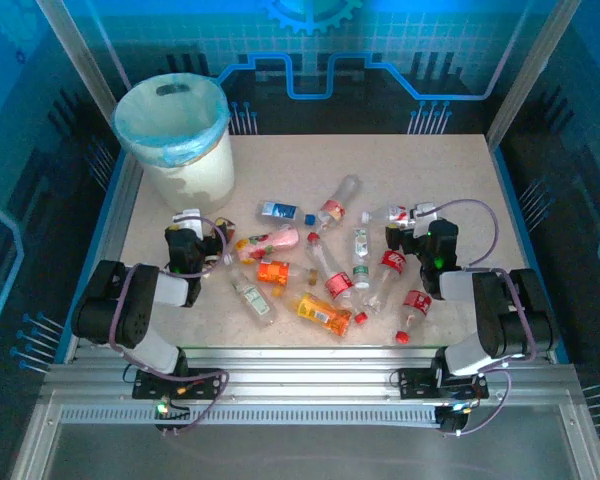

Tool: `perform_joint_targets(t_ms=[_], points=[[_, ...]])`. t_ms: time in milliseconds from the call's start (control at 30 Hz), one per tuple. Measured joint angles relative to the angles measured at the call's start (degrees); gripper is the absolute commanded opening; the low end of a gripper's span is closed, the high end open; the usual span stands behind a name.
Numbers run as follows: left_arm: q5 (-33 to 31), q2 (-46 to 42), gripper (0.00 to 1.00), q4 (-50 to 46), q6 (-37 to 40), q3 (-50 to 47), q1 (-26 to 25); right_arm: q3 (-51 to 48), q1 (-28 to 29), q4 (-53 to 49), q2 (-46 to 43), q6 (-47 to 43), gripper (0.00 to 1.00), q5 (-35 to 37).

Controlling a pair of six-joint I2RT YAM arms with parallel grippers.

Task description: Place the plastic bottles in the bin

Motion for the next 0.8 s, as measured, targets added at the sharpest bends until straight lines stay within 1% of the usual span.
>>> perform_joint_targets(t_ms=[600,800], points=[[0.0,0.0,0.99,0.0,0.0,0.0,0.0,0.0,0.0,0.0,0.0,0.0,1.00,0.0],[1.2,0.0,0.99,0.0,0.0,0.0,0.0,0.0,0.0,0.0,0.0,0.0,1.00,0.0]])
